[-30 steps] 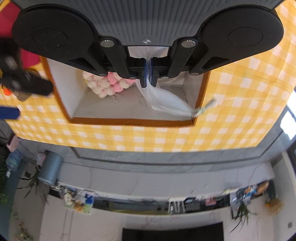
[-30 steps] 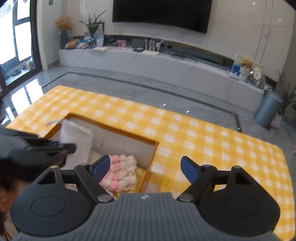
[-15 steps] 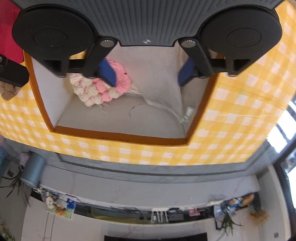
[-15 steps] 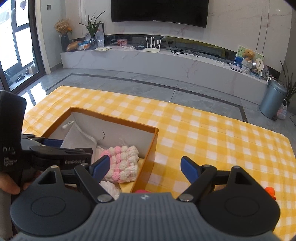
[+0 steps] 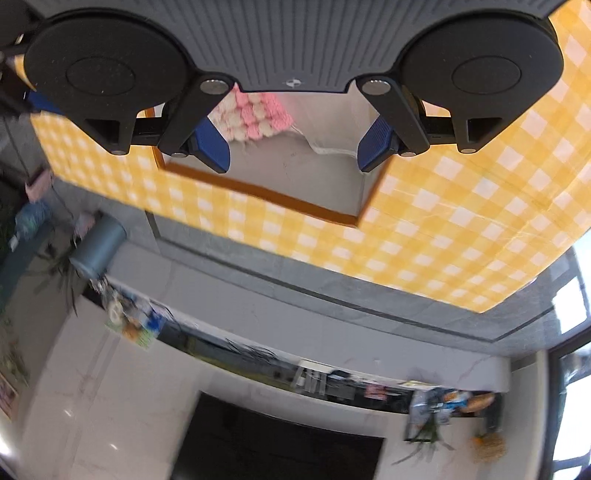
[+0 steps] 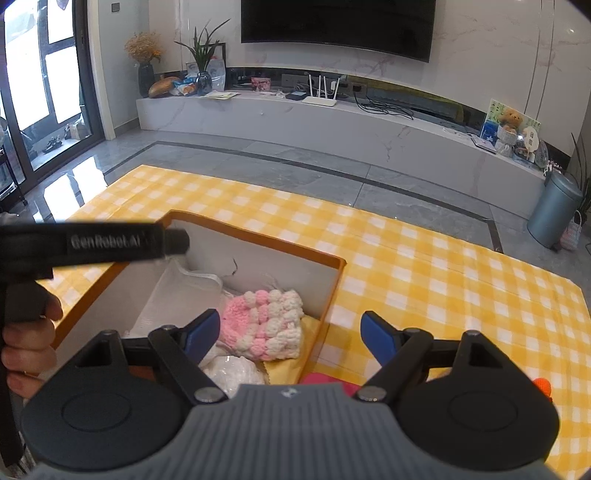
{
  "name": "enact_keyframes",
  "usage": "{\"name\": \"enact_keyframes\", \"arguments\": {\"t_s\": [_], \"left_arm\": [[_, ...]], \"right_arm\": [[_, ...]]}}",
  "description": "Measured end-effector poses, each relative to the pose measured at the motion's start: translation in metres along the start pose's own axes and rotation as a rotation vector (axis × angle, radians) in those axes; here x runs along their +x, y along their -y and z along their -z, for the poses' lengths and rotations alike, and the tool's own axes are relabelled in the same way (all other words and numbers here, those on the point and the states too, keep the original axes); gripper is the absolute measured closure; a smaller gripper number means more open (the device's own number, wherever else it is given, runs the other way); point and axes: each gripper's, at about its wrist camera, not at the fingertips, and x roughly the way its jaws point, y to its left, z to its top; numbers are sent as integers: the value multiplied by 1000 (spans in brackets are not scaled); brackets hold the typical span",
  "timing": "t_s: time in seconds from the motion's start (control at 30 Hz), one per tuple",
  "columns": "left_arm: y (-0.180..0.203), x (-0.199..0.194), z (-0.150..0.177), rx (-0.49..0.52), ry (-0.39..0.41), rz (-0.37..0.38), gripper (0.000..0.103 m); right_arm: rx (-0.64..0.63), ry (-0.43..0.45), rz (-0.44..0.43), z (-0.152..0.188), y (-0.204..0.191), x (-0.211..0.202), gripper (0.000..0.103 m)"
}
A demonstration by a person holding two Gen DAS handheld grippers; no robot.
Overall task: Organize soft objects
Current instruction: 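Move both tools back over the brown plush dog and orange fruit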
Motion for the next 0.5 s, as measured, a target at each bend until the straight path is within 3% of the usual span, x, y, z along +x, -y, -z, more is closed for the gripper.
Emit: {"name": "enact_keyframes", "arguments": {"t_s": [0.13,0.3,0.5], "left_arm": [[2,-1,-1,42,9,-30,12],[-7,-5,3,-8,-23,87,15],[-2,-21,8,-27,-8,115,15]], "right_arm": [[-12,2,6,-1,-6,-4,21],[-10,17,9,0,-9,-12,21],[-8,50,19,-2,-2,-32,21]]}}
